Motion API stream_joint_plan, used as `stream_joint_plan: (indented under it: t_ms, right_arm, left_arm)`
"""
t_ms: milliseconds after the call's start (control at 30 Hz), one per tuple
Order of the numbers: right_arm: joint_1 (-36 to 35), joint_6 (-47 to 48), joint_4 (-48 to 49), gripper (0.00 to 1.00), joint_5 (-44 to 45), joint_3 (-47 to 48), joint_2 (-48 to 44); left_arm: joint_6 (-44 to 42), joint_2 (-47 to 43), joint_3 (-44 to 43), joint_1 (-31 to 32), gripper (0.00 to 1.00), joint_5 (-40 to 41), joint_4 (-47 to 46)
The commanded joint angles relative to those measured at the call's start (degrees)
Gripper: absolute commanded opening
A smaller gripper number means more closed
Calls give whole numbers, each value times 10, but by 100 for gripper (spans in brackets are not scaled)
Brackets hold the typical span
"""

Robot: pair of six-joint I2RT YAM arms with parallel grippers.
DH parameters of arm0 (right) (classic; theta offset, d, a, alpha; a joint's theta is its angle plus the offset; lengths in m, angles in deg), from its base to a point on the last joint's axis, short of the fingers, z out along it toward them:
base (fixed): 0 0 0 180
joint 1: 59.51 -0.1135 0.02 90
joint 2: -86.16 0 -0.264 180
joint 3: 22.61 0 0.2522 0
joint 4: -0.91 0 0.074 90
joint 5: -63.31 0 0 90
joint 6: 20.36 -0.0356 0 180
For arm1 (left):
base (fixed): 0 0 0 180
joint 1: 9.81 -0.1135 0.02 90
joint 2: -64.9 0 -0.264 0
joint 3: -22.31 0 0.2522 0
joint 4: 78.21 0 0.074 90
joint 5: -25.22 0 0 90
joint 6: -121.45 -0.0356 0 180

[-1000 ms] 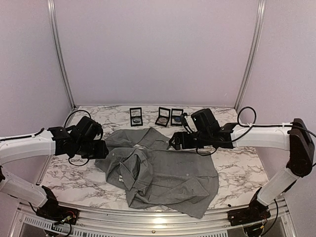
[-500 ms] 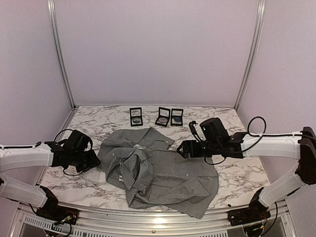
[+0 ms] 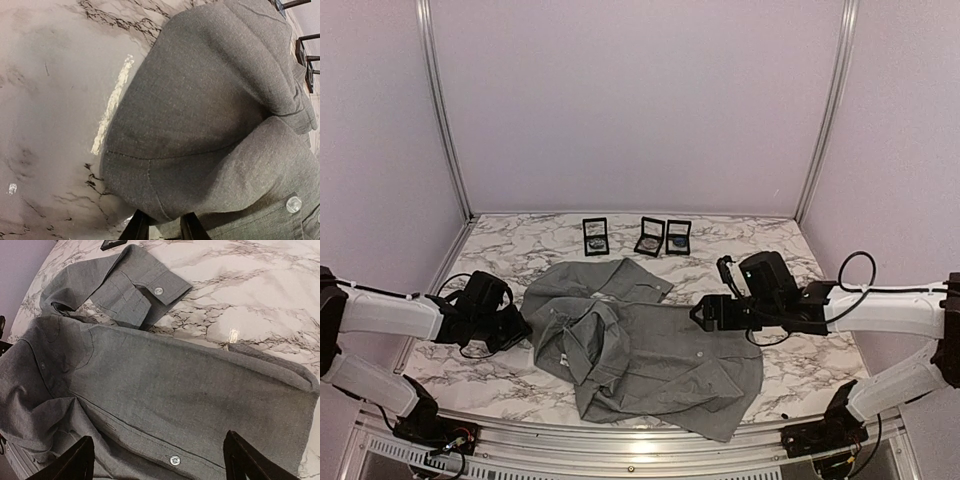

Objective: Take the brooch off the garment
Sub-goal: Pick up the flattened clothing from the center of the board, then adjust the flattened clothing at the center of the board, then pick up the flattened clothing from the center of the board.

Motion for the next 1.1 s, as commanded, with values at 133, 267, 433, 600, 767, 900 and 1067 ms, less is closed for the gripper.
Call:
stream_joint_plan:
  t_ms: [133, 267, 433, 600, 767, 900, 1067]
  right_arm:
    - [1, -28, 4, 86, 45, -27, -12]
    - [1, -35, 10, 87, 58, -40, -8]
    - [1, -39, 20, 87, 66, -48, 8]
    - [2, -39, 37, 88, 69, -52, 31]
    - [3, -43, 42, 88, 76, -52, 57]
    - [17, -41, 37, 88, 89, -56, 54]
    - [71, -20, 59, 88, 78, -56, 55]
  left_arm:
    - [-58, 6, -40, -26, 4, 75, 12]
    - [-119, 7, -89, -48, 0, 95, 56]
    - [-216, 29, -164, -93, 0, 97, 110]
    - [-301, 81, -250, -127, 0, 79, 156]
    - [-364, 155, -342, -137, 0, 102, 211]
    - [-408, 199, -422, -142, 0, 130, 247]
    - [-439, 240, -485, -142, 0, 133, 290]
